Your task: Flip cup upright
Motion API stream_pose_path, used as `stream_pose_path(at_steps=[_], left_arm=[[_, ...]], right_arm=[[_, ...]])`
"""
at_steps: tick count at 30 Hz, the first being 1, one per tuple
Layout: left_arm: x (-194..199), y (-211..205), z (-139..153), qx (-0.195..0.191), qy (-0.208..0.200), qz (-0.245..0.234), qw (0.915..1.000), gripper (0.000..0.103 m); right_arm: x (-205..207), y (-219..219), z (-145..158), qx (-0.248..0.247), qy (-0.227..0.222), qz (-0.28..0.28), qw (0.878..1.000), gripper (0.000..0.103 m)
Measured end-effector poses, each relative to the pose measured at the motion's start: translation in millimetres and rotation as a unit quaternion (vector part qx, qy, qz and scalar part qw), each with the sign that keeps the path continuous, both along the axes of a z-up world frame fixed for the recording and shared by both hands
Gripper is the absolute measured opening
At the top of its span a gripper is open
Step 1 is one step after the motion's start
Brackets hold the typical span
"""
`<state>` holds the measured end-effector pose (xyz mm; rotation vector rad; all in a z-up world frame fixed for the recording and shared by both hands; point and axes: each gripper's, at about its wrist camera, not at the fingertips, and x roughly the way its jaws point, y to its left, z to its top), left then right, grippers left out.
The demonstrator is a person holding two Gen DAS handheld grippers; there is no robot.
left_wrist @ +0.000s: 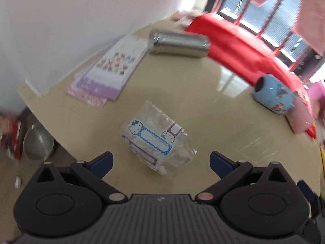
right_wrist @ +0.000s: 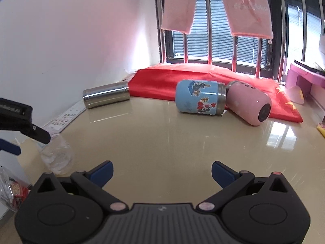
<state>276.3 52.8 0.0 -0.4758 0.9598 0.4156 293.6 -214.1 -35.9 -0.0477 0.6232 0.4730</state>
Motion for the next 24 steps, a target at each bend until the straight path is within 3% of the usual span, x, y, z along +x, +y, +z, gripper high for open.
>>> stream_pose_path(at_steps=[7,12,15,17,20,24], left_arm=[[27,4,-9,-0.005,0.014,0.076,0.9970,0.103],[46,8,-33,-0.005,0.053,0.106,0.9929,0.102],[45,12,-42,-0.004,0.060,0.096,0.9936,0.096],[42,16,-43,-0.002,0.054,0.083,0.9951,0.086],[41,16,-40,0.007,0.042,0.046,0.9980,0.084],[40,10,-33,0.054,0.040,-0.028,0.9973,0.083]], right_arm=[[34,-11,-13,0.006,0.014,-0.001,1.000,0.103],[46,-10,-23,0.010,0.026,0.009,1.000,0.103],[47,-4,-27,0.012,0.028,0.037,0.999,0.103],[46,1,-27,0.010,0.023,0.057,0.998,0.103],[43,9,-27,0.004,0.015,0.093,0.996,0.103],[38,24,-27,-0.004,0.005,0.156,0.988,0.103]])
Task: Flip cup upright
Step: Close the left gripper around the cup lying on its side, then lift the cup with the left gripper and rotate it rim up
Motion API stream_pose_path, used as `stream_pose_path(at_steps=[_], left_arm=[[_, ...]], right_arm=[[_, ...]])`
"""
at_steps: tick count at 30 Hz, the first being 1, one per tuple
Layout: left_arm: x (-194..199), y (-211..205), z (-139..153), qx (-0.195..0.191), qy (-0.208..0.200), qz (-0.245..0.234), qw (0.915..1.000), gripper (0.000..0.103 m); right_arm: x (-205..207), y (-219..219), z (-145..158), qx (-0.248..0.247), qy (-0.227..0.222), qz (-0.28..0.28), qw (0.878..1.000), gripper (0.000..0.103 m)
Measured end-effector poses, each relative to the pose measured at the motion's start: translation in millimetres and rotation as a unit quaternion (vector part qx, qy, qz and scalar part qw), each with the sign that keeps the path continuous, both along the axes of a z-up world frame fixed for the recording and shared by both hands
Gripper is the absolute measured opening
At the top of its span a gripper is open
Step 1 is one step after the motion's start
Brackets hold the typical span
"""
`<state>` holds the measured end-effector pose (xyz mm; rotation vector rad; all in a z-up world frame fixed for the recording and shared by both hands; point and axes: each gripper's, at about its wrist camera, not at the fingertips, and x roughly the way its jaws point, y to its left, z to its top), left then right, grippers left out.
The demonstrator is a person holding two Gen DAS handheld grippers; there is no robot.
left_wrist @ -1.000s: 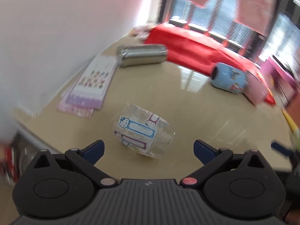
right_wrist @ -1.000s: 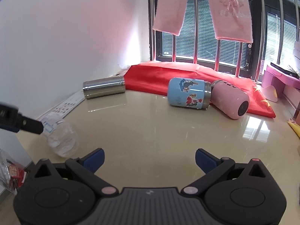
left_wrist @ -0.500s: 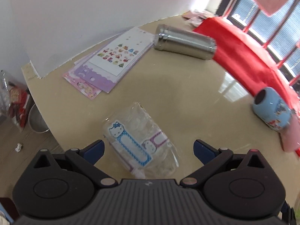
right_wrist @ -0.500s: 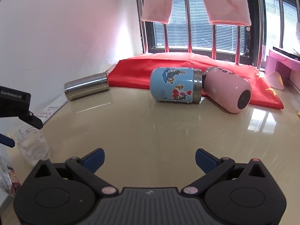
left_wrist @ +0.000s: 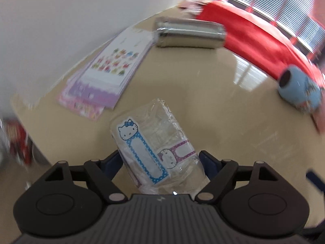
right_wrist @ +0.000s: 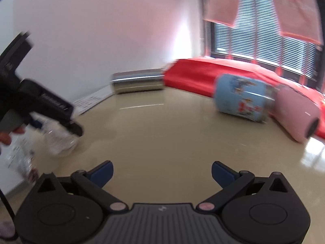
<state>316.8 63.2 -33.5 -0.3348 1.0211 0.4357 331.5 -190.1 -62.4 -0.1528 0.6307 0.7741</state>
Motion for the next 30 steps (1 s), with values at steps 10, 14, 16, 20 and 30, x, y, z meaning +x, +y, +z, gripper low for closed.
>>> stream_pose_path(at_steps=[10,14,16,20,30], left_arm=[[3,-20,0,0.038,0.043,-0.208,0.9764,0.082],[5,-28,0,0.070,0.055,-0.300,0.9496,0.082],[5,-31,0,0.085,0.059,-0.342,0.9340,0.082],[5,-36,0,0.115,0.076,-0.422,0.8959,0.082],[9,-39,-15,0.111,0.113,-0.531,0.8323,0.083]], right_arm=[[-8,33,2,-0.030,-0.005,0.072,0.997,0.103],[-13,35,2,-0.039,-0.006,0.081,0.996,0.103],[-16,35,2,-0.042,-0.004,0.082,0.996,0.103],[-19,37,1,-0.046,0.000,0.079,0.996,0.103],[-29,41,1,-0.056,0.008,0.063,0.996,0.103]])
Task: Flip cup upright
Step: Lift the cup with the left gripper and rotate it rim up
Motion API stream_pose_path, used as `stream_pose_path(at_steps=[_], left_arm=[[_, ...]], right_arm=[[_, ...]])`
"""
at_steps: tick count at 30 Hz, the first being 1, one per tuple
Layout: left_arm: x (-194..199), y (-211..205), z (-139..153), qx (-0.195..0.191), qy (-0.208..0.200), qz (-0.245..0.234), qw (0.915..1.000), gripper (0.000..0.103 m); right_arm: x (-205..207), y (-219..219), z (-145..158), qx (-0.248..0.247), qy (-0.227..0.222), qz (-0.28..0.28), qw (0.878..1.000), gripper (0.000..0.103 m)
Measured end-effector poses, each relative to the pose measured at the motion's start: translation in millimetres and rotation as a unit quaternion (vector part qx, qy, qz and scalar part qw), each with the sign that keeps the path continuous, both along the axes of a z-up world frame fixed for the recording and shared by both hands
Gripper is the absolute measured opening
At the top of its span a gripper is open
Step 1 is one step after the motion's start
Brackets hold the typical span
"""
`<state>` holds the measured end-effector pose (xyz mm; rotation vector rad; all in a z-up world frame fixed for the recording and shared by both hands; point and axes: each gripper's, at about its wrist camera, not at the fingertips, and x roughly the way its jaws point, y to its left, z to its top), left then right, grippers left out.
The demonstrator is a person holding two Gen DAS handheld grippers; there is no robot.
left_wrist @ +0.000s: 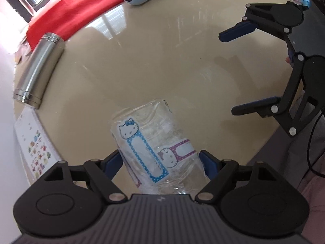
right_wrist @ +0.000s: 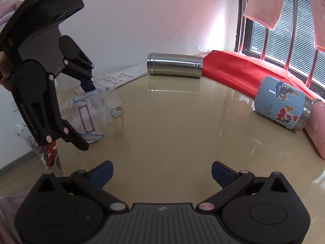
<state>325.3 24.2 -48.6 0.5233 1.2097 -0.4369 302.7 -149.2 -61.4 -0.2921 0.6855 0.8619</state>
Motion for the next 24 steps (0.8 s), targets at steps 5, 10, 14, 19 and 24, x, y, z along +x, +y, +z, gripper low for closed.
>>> stream_pose_path(at_steps=[5,10,14,19,24], left_arm=[[-4,9,-1,0.001,-0.013,0.021,0.9997,0.097],[-12,21,25,-0.070,-0.057,0.090,0.9918,0.103],[-3,25,25,-0.094,-0.070,0.176,0.9774,0.103],[18,18,17,-0.087,-0.060,0.204,0.9732,0.100],[25,9,8,-0.072,-0.029,0.194,0.9779,0.064]], right_arm=[[-3,1,-2,-0.010,0.001,-0.003,1.000,0.103],[-6,0,0,-0.017,-0.002,-0.005,1.000,0.103],[-6,-1,-1,-0.017,0.003,-0.015,1.000,0.103],[-10,-5,-2,-0.019,0.007,-0.025,1.000,0.103],[-15,-9,-1,-0.021,0.008,-0.034,0.999,0.103]])
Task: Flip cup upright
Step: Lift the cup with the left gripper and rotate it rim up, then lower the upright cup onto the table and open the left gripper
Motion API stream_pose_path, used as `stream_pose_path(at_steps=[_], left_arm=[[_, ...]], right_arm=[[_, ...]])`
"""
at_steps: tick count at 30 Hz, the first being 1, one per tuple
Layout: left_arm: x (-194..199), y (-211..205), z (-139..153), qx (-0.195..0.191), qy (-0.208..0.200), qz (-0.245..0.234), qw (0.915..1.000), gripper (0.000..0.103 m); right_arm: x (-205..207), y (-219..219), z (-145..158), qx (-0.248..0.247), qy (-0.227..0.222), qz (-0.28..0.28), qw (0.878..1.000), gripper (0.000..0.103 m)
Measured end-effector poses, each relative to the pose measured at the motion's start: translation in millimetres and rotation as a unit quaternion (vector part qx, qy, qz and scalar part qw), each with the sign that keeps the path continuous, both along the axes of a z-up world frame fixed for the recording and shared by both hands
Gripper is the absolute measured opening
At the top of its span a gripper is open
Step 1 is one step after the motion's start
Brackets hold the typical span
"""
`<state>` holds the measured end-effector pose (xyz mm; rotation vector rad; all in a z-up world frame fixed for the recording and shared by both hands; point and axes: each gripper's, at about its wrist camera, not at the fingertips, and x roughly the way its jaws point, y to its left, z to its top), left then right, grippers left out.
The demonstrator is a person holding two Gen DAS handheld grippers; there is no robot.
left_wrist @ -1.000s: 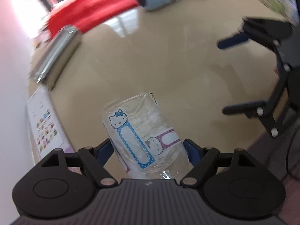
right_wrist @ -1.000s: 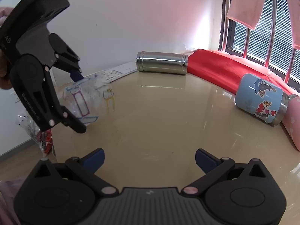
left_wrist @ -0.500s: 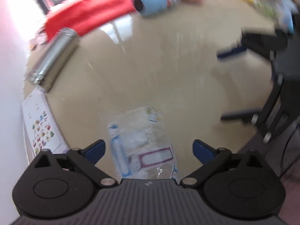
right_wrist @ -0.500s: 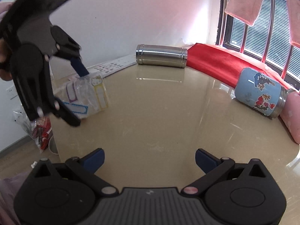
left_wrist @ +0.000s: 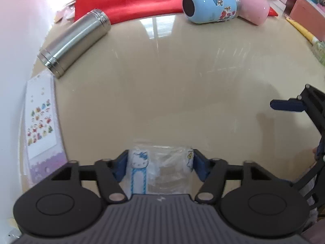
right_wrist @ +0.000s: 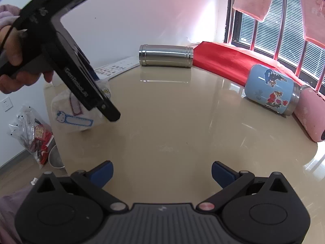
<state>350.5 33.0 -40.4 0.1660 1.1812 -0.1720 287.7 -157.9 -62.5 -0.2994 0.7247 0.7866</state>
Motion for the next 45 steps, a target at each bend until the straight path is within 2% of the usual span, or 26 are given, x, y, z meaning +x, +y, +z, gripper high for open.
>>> stream_pose_path(at_steps=[5,9,12,16,22,27,31,34,37,41,45], left_arm=[[-13,11,15,-0.018,-0.037,0.013,0.9991,0.063],[-25,35,31,-0.037,-0.106,0.058,0.9920,0.066],[-31,53,33,-0.050,-0.168,0.097,0.9798,0.067],[-36,74,20,-0.113,-0.231,0.145,0.9556,0.065],[-66,78,18,-0.130,-0.298,0.154,0.9328,0.064],[-109,80,13,-0.094,-0.377,0.143,0.9104,0.065],[-123,83,-5,-0.088,-0.418,0.141,0.8932,0.065],[-126,85,-17,-0.085,-0.436,0.145,0.8839,0.065],[-132,88,-19,-0.088,-0.432,0.141,0.8866,0.066],[-140,92,-24,-0.081,-0.423,0.128,0.8932,0.078],[-140,96,-24,-0.081,-0.413,0.116,0.8998,0.078]], right_arm=[[-6,-3,4,0.003,-0.002,-0.002,1.000,0.103],[-7,1,4,0.004,-0.003,-0.005,1.000,0.103],[-8,7,4,0.008,-0.004,-0.009,1.000,0.103],[-9,16,4,0.020,-0.003,-0.028,0.999,0.103],[-21,26,11,0.024,-0.010,-0.034,0.999,0.103],[-27,30,15,0.025,-0.019,-0.043,0.999,0.103],[-33,32,12,0.028,-0.022,-0.056,0.998,0.103],[-37,31,9,0.028,-0.021,-0.072,0.997,0.103],[-42,31,8,0.023,-0.020,-0.088,0.996,0.103],[-49,32,10,0.024,-0.021,-0.106,0.994,0.103],[-56,34,11,0.033,-0.020,-0.123,0.992,0.103]])
